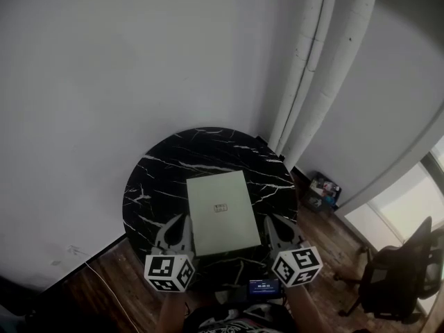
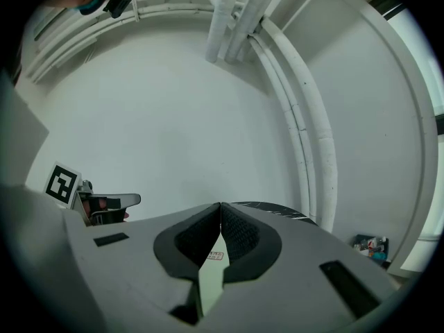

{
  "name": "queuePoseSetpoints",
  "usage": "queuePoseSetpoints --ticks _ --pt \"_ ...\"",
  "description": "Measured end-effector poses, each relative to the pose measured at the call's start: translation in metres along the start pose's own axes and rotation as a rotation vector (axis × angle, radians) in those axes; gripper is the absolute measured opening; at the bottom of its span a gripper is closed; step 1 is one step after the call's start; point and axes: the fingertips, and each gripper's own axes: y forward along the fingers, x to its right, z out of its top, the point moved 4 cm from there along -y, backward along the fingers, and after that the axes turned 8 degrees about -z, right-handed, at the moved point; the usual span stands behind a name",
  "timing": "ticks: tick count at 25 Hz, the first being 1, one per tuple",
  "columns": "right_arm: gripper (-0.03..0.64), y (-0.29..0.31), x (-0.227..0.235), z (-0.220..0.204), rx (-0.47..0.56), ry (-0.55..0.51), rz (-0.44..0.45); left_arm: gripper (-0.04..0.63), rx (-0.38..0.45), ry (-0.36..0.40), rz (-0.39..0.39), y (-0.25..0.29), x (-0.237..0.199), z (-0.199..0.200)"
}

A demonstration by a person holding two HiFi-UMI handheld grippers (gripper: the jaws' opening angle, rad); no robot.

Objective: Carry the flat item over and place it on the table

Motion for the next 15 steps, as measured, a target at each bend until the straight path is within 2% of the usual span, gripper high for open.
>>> queuePoseSetpoints --ticks 15 --pt "0.018 -0.0008 0.0024 -0.0089 -0.013 0.025 -0.012 0.014 -0.025 -0.008 0.004 -0.0047 -0.0063 -0.0073"
